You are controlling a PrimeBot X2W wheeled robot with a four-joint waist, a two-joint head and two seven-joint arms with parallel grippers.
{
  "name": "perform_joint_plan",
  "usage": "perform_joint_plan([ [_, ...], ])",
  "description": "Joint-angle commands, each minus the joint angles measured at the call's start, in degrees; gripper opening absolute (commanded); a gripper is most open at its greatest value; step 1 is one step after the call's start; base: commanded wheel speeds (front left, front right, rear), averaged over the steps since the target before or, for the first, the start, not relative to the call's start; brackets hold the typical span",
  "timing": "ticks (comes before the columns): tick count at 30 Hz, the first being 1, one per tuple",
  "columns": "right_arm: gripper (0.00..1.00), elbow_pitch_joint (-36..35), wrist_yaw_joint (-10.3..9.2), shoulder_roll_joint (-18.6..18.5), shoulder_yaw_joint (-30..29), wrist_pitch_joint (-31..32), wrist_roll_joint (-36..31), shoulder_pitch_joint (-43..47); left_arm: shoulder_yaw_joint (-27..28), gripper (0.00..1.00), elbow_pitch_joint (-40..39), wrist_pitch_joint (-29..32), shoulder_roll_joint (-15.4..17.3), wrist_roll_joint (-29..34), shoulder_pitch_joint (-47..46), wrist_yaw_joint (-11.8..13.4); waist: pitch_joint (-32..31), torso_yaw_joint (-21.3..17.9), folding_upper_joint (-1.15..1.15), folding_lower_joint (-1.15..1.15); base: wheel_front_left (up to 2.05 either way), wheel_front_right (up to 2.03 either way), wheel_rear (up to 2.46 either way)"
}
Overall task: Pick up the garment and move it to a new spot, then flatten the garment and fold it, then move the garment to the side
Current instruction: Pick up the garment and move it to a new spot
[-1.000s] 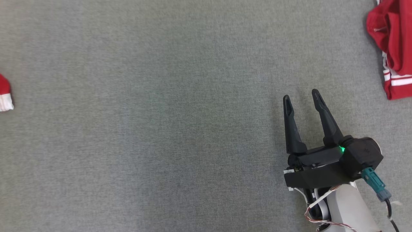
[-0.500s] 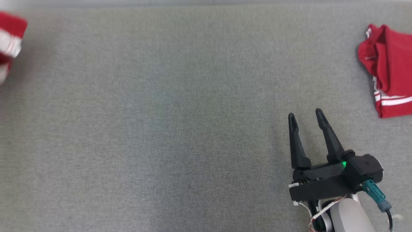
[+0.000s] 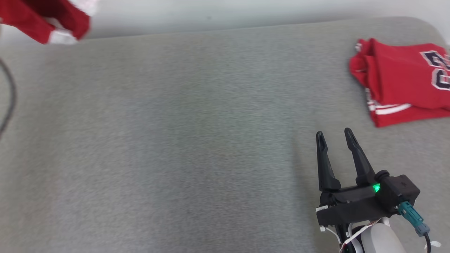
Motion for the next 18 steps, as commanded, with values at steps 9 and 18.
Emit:
perform_joint_plan([
  [9, 1.00, 0.5, 0.04, 0.1, -0.4, 0.0, 1.5, 2.4, -5.5, 0.00, -7.6, 1.9, -5.1, 1.2, 2.4, 1.1, -1.9, -9.1, 0.00, 0.01, 0.00, 0.00, 0.00],
  [18, 1.00, 0.9, 0.04, 0.1, -1.4, 0.0, 1.2, 3.5, -12.2, 0.00, -10.8, 0.1, -11.4, 0.2, 11.6, 1.6, -2.9, -9.5, 0.00, 0.01, 0.00, 0.00, 0.00],
])
